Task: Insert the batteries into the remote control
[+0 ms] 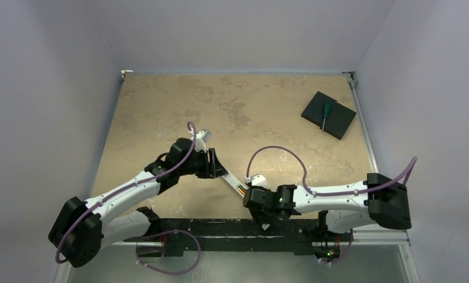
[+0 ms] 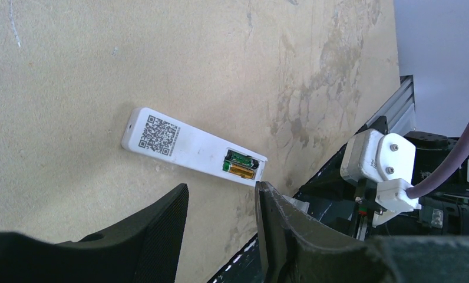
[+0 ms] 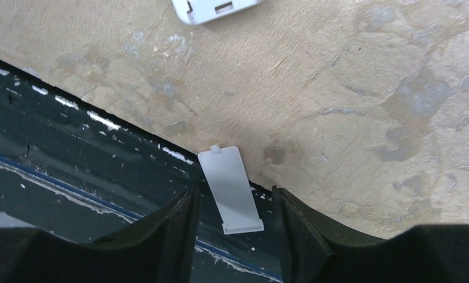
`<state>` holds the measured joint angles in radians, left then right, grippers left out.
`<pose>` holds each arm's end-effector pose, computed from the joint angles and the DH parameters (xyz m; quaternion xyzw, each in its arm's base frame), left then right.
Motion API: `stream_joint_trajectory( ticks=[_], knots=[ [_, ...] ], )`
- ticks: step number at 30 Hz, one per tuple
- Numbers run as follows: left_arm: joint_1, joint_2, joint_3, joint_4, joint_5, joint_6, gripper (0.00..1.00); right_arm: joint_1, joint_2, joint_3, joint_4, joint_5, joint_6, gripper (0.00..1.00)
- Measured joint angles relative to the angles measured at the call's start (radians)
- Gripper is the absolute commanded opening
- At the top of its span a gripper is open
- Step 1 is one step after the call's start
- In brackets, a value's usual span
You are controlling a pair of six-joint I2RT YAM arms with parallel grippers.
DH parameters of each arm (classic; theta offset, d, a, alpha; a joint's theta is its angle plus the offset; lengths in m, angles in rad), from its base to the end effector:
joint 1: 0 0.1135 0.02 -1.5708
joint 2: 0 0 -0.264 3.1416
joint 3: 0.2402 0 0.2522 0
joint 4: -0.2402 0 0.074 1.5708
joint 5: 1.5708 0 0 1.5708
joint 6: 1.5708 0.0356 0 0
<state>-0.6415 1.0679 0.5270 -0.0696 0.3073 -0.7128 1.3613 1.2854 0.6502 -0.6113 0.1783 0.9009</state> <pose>0.1715 -0.1415 0.2082 0.0394 0.8784 -0.3918 0.2707 0.0505 0.2072 0.1664 -0.2103 0.9603 0.1081 0.1480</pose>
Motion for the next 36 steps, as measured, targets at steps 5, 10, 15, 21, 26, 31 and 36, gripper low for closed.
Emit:
stream_joint_trajectory(
  ticks=[5,10,15,21,26,31,36],
  knots=[
    [0.000,0.000,0.000,0.000,0.000,0.000,0.45,0.000,0.016,0.010,0.006,0.018,0.010,0.58],
    [0.000,0.004,0.000,0.000,0.000,0.000,0.45,0.000,0.018,0.023,0.014,0.027,0.022,0.58],
    [0.000,0.011,0.000,0.000,0.000,0.000,0.45,0.000,0.054,0.046,0.022,0.049,0.032,0.58],
    [0.000,0.013,0.000,0.000,0.003,0.000,0.45,0.000,0.100,0.051,0.029,0.072,0.047,0.57],
    [0.000,0.013,0.000,0.000,0.003,0.000,0.45,0.000,0.111,0.059,0.029,0.082,0.056,0.56],
    [0.000,0.015,0.000,0.000,0.003,0.000,0.45,0.001,0.116,0.062,0.025,0.095,0.069,0.56],
    [0.000,0.019,0.000,0.001,0.003,0.000,0.45,0.001,0.117,0.062,0.024,0.113,0.087,0.55]
  ],
)
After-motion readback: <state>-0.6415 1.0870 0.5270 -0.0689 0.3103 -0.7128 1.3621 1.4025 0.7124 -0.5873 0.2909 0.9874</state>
